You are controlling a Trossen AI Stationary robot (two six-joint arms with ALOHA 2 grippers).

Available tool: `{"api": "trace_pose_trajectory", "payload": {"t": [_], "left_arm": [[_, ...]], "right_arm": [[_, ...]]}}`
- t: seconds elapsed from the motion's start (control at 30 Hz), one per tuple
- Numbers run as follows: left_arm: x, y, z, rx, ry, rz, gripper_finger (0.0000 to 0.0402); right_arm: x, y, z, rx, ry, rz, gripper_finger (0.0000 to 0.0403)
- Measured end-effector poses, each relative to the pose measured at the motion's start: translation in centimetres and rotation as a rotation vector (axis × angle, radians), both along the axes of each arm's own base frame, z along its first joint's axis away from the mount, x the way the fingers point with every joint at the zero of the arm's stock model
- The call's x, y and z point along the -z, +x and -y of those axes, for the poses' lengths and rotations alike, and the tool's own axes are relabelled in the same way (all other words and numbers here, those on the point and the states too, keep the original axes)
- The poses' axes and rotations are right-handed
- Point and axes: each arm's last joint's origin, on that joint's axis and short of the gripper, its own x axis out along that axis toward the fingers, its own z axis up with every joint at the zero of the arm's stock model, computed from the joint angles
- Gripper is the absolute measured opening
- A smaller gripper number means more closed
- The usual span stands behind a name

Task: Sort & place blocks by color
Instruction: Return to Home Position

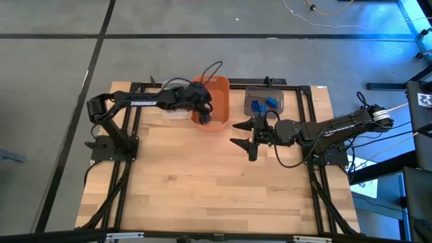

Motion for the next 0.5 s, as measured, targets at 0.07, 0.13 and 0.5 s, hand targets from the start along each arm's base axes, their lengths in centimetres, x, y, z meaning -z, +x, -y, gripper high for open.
{"api": "trace_pose_trajectory", "payload": {"t": [0.07,0.13,0.5], "left_arm": [[-1.6,-0.7,0.2,0.0,0.013,0.042,0.0233],[-3.7,-1.5,0.6,-0.003,0.033,0.107,0.0233],[-13.8,-6.9,9.4,0.191,-0.001,0.632,0.023]], "right_arm": [[0.0,0.0,0.0,0.0,0.0,0.003,0.0307],[0.0,0.0,0.0,0.0,0.0,0.003,0.0307],[-0.1,0.0,0.0,0.0,0.002,0.006,0.0307]]}}
